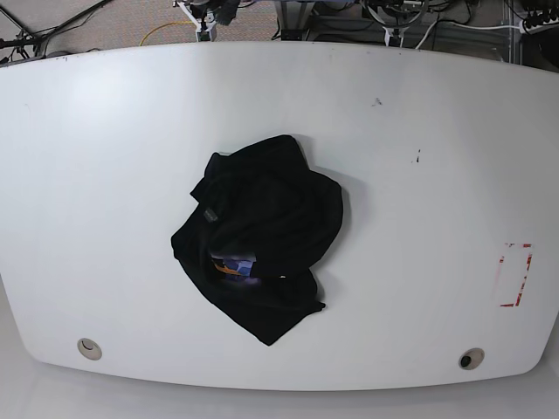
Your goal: Fold the T-shirt properly
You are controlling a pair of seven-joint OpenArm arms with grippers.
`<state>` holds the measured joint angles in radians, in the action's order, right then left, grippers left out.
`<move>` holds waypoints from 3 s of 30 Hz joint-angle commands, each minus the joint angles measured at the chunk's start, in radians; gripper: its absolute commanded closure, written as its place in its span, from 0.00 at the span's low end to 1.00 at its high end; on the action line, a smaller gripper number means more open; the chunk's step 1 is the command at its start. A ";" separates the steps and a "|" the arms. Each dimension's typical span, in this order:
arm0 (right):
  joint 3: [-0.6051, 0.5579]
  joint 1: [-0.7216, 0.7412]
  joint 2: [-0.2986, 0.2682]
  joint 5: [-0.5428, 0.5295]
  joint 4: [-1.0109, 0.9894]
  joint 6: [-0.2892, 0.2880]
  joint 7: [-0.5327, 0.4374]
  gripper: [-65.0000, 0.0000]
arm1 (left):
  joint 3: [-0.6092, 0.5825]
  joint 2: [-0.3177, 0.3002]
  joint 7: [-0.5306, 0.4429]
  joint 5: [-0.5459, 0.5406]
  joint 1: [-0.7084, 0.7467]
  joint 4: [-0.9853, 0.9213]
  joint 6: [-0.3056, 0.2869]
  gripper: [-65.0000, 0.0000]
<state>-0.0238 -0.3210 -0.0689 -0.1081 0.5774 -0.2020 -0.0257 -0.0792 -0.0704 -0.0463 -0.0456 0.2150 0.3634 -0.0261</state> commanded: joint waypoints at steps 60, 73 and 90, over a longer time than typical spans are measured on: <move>0.175 -0.938 -0.032 -0.011 1.421 -0.014 0.088 0.71 | 0.193 -0.099 0.059 -0.006 1.081 1.560 -0.001 0.43; 0.178 -0.890 -0.030 -0.011 1.459 -0.015 0.079 0.71 | 0.192 -0.101 0.059 -0.007 1.067 1.640 -0.001 0.43; 0.173 -0.533 -0.026 -0.011 1.458 -0.015 0.211 0.63 | 0.186 -0.102 0.059 -0.006 0.840 1.643 -0.002 0.41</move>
<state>0.1486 -0.8673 -0.0937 -0.1108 2.0178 -0.2115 0.1860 0.1043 -0.1707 0.0326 -0.0494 1.0462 1.9892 -0.0303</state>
